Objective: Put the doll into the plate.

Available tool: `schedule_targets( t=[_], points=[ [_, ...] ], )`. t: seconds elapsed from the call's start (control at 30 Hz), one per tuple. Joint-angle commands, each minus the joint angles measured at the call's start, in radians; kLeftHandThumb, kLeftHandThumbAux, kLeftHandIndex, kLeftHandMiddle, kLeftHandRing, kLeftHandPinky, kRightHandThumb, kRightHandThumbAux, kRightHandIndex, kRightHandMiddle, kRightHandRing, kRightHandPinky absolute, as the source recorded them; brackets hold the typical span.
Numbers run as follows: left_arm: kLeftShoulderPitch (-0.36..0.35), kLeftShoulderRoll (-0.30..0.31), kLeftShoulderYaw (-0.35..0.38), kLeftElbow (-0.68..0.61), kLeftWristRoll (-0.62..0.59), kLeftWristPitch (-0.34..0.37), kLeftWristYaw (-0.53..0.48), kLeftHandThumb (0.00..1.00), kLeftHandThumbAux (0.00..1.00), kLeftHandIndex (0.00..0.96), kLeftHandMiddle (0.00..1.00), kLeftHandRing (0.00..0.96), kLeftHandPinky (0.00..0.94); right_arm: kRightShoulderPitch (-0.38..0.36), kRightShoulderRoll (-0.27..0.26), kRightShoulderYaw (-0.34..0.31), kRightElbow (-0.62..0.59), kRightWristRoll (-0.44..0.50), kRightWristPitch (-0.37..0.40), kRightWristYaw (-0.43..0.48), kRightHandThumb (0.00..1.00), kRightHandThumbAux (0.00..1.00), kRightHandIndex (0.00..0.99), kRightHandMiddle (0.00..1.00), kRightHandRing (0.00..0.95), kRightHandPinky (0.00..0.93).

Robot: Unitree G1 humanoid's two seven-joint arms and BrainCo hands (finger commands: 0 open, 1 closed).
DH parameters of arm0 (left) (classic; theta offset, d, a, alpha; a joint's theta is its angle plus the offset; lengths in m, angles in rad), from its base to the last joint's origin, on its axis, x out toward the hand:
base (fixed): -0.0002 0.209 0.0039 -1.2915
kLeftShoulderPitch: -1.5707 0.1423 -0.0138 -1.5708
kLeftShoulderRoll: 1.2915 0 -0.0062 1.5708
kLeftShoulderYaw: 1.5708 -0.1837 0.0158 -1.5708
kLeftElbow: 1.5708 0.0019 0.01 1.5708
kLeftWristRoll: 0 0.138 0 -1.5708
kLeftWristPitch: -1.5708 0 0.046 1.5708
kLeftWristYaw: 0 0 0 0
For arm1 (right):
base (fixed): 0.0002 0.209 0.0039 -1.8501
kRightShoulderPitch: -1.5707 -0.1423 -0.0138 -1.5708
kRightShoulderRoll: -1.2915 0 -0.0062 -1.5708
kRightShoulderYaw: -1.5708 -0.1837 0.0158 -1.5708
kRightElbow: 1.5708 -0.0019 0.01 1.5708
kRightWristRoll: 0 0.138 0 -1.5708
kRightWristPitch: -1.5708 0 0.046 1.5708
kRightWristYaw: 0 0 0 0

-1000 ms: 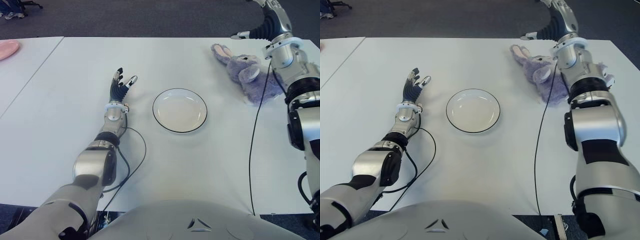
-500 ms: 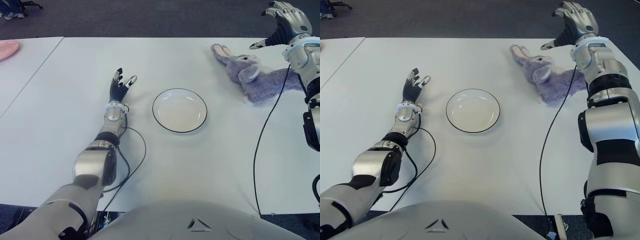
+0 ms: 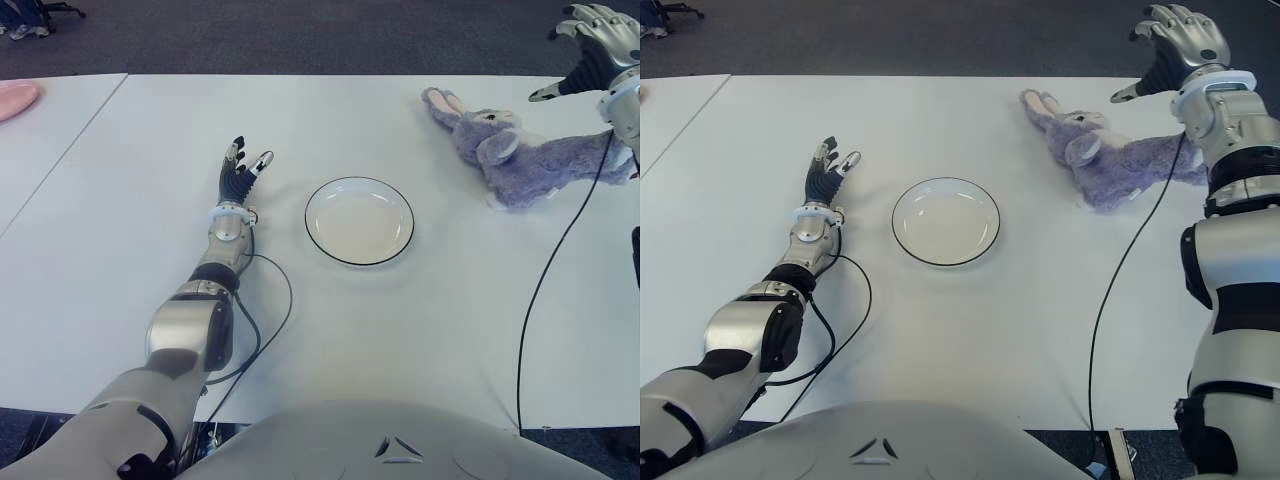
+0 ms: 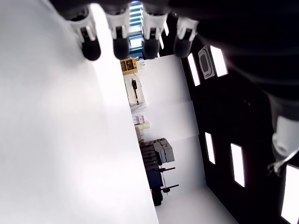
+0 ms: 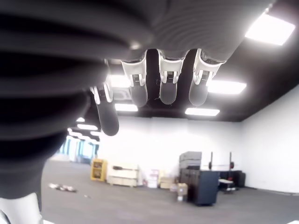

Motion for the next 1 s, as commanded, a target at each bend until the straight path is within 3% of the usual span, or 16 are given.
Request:
schedule_targets(
  t=[0.03, 0.63, 1.0],
  points=[
    [0.182, -0.061, -0.002, 0.126, 0.003, 0.141, -0.026, 0.0, 0.489, 0.013, 0.051, 0.025, 0.006, 0.038, -0.023, 0.034, 0.016, -0.034, -0.008, 0.012, 0.044, 0.697, 0.19, 0.063, 0.021, 0.029],
    [0.185, -0.061, -0.002, 0.125, 0.003, 0.138, -0.024, 0.0, 0.489, 0.031, 0.059, 0.038, 0.028, 0.127, -0.043, 0.059, 0.029, -0.041, 0.031, 0.001, 0.113, 0.735, 0.116, 0.053, 0.04, 0.07],
    [0.188, -0.06, 0.001, 0.124, 0.0, 0.129, -0.026, 0.0, 0.487, 0.046, 0.07, 0.049, 0.032, 0.222, -0.007, 0.033, 0.037, -0.009, 0.067, -0.046, 0.171, 0.768, 0.125, 0.069, 0.073, 0.1]
  ],
)
